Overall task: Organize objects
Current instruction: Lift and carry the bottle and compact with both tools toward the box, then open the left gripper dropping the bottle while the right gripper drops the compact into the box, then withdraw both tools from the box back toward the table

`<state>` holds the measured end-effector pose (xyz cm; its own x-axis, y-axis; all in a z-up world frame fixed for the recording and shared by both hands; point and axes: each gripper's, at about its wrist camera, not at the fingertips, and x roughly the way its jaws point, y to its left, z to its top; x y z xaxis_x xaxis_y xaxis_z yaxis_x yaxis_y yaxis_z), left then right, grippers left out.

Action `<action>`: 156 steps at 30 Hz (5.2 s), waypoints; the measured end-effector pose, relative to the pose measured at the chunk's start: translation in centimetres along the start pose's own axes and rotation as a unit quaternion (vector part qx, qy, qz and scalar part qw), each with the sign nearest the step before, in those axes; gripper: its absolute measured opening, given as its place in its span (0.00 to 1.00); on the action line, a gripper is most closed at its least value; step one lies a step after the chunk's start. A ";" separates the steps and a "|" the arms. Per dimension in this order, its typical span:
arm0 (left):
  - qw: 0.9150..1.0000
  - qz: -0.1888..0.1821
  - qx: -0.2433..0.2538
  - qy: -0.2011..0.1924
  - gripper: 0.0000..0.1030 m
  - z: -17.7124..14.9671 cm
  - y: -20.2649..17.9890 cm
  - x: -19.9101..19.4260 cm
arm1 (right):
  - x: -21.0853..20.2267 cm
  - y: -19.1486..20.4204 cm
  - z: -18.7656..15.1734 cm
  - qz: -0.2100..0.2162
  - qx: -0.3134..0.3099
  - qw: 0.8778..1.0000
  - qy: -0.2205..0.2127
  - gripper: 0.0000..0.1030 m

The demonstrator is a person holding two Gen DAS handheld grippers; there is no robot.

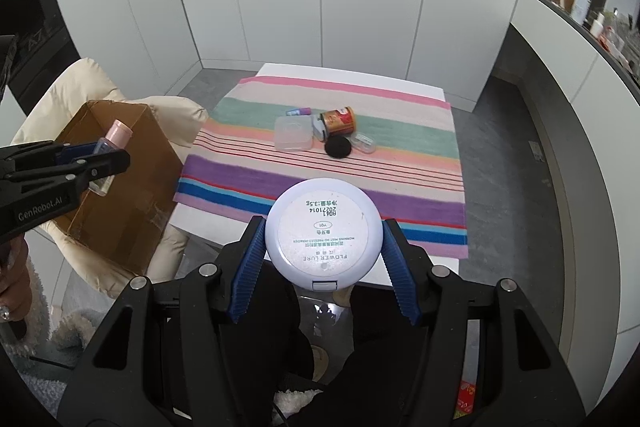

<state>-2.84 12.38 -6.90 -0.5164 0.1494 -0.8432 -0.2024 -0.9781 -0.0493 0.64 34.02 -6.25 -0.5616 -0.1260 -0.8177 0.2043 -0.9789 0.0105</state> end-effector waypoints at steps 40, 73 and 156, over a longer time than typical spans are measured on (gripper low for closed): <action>0.970 0.128 -0.208 0.016 0.27 -12.1 20.0 -5.8 | 4.1 27.6 0.7 0.181 -0.239 0.954 0.020 0.59; 0.947 0.176 -0.263 0.049 0.29 -8.8 32.4 1.8 | 18.6 39.7 7.1 0.202 -0.279 0.937 0.062 0.59; 0.961 0.149 -0.234 0.023 0.75 -16.6 21.9 -6.7 | 4.0 25.9 0.6 0.150 -0.162 0.975 0.017 1.00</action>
<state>9.97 -12.49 -11.19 -0.4549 -0.1426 -0.8791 0.3503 -0.9362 -0.0294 3.18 8.11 -8.88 -0.4126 -0.3885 -0.8239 0.6006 -0.7961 0.0746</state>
